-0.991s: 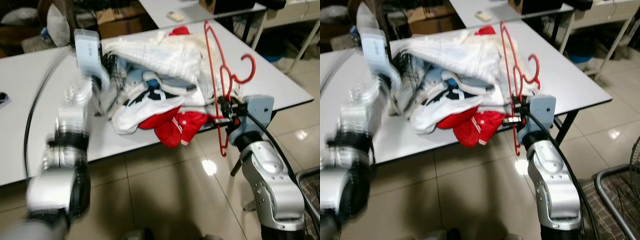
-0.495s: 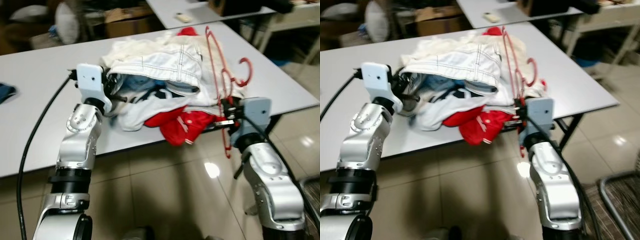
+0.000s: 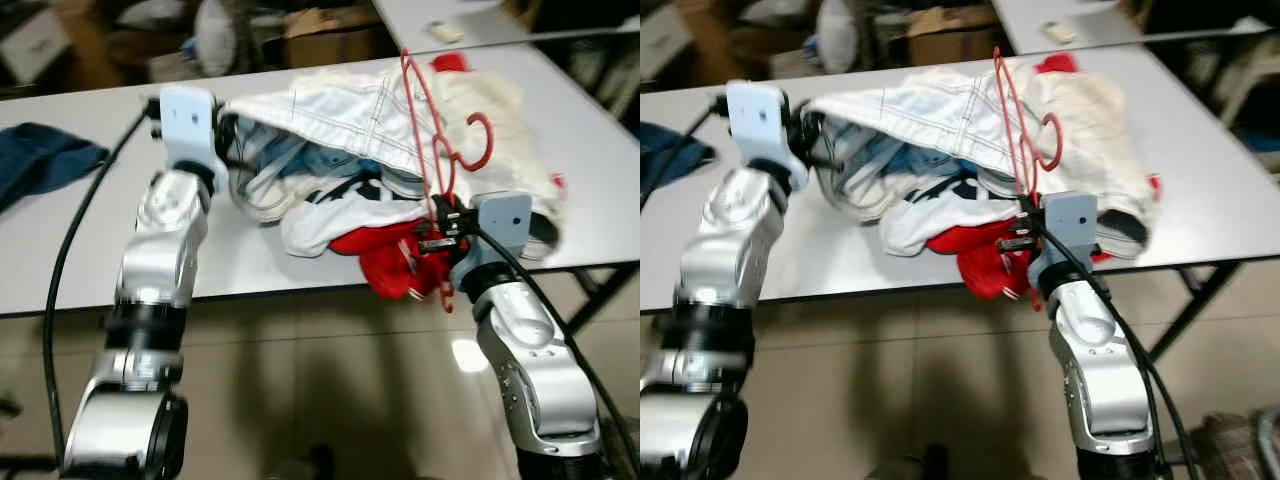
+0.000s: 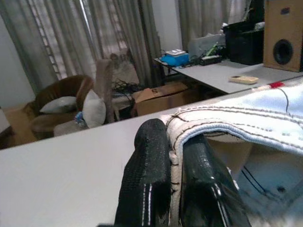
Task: Hang hanger
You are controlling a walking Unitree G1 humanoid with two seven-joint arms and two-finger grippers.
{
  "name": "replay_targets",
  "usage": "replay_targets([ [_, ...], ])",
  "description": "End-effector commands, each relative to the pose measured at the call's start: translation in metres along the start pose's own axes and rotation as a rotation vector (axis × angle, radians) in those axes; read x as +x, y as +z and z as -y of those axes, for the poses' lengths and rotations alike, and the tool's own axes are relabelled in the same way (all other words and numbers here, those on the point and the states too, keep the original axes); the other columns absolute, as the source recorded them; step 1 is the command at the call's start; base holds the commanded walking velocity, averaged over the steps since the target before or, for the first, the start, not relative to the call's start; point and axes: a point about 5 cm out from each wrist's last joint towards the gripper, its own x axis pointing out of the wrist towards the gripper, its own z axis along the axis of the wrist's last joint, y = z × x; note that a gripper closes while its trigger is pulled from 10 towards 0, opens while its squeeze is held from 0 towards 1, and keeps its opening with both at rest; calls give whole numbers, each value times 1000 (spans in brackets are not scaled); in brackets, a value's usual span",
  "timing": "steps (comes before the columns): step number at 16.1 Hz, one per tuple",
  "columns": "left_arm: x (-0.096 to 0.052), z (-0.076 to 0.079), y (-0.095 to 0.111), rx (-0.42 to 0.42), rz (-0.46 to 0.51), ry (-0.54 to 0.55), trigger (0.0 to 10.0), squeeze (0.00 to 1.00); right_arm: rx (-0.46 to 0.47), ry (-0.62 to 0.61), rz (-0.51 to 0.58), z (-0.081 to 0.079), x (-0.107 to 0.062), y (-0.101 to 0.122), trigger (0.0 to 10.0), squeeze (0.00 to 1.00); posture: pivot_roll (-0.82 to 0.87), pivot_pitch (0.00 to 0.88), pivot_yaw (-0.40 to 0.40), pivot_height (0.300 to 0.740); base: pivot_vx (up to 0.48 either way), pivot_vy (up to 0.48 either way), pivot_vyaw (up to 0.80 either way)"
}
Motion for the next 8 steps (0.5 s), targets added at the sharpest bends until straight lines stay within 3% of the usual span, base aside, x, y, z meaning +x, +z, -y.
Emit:
replay_targets([
  [1,2,-11,7,-14,8,41,10000,0,-9,0,23,-2,0,5,10000,0,-116,45,151,740,0,0,800],
  [2,2,-19,36,-64,130,82,10000,0,-7,13,60,-2,0,13,10000,0,-118,47,149,740,0,0,800],
  [3,-2,-32,79,-123,311,132,10000,0,4,31,113,-3,1,23,10000,0,-111,47,138,740,0,0,800],
  [5,-5,-42,104,-132,405,145,10000,0,13,45,142,-5,2,27,10000,0,-106,46,129,740,0,0,800],
  [6,-9,-50,118,-98,450,152,10000,0,19,67,163,-8,2,30,10000,0,-103,47,123,740,0,0,800],
  [8,-19,-64,112,-32,408,218,10000,0,22,110,179,-13,3,33,10000,0,-103,46,112,740,0,0,800],
])
